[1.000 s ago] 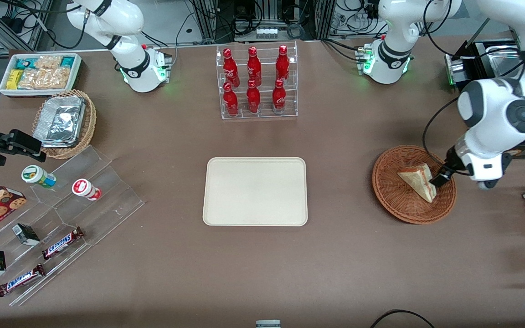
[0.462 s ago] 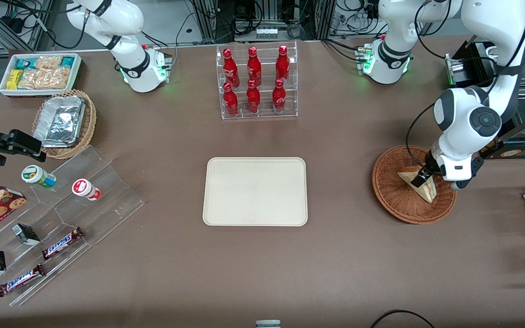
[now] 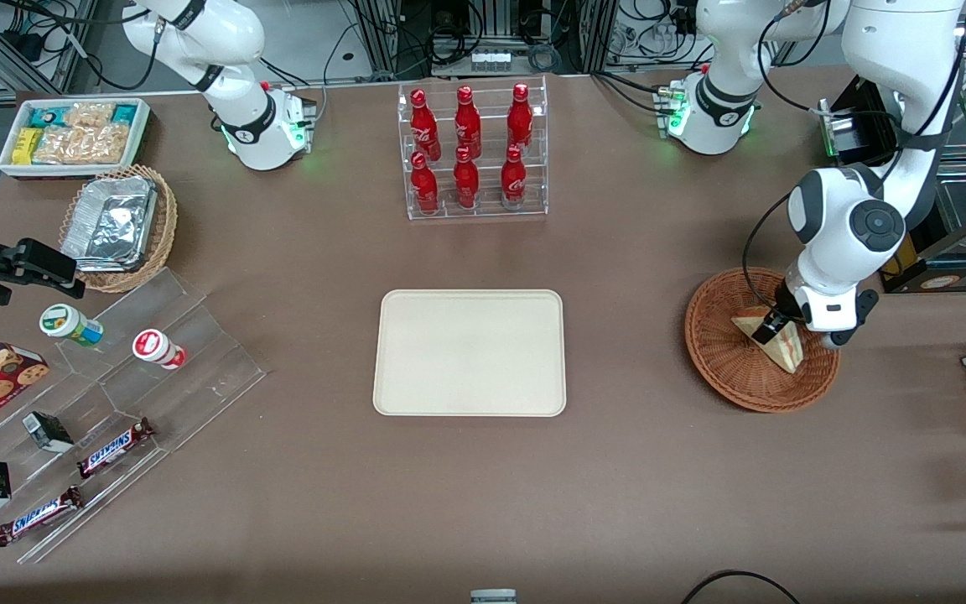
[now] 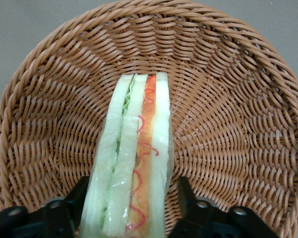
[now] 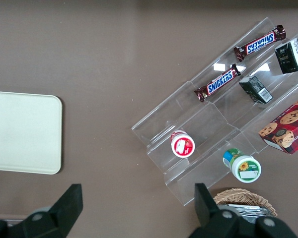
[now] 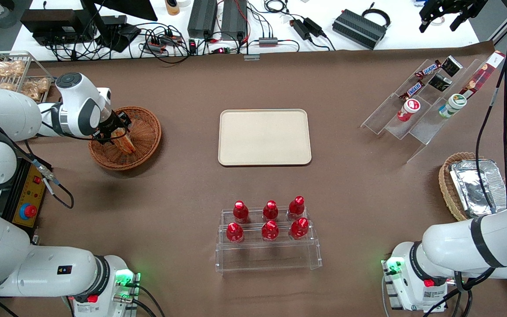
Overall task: Place sandwich from basket to tray
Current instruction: 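Lower the open left gripper around the wrapped sandwich and close it, then lift the sandwich out of the basket and carry it over the tray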
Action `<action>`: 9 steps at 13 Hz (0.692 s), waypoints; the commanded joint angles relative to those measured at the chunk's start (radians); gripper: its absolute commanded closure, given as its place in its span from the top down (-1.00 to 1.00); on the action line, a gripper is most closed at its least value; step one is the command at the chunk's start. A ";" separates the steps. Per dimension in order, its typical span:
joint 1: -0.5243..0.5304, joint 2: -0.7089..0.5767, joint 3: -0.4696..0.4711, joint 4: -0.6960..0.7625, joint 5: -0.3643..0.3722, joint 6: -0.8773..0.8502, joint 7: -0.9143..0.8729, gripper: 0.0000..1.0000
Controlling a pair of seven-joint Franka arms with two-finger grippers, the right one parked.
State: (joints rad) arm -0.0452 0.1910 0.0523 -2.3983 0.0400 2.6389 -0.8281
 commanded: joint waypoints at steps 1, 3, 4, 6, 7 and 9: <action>-0.008 -0.037 0.000 0.001 0.021 -0.025 -0.010 -0.83; -0.013 -0.105 -0.005 0.014 0.065 -0.133 -0.008 -0.91; -0.015 -0.149 -0.011 0.036 0.092 -0.220 -0.006 -0.95; -0.077 -0.215 -0.035 0.135 0.095 -0.444 -0.002 -0.95; -0.138 -0.225 -0.035 0.216 0.095 -0.556 -0.003 -0.95; -0.244 -0.222 -0.035 0.370 0.087 -0.705 -0.013 -0.94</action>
State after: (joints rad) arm -0.1987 -0.0375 0.0140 -2.1596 0.1162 2.0588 -0.8250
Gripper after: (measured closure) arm 0.819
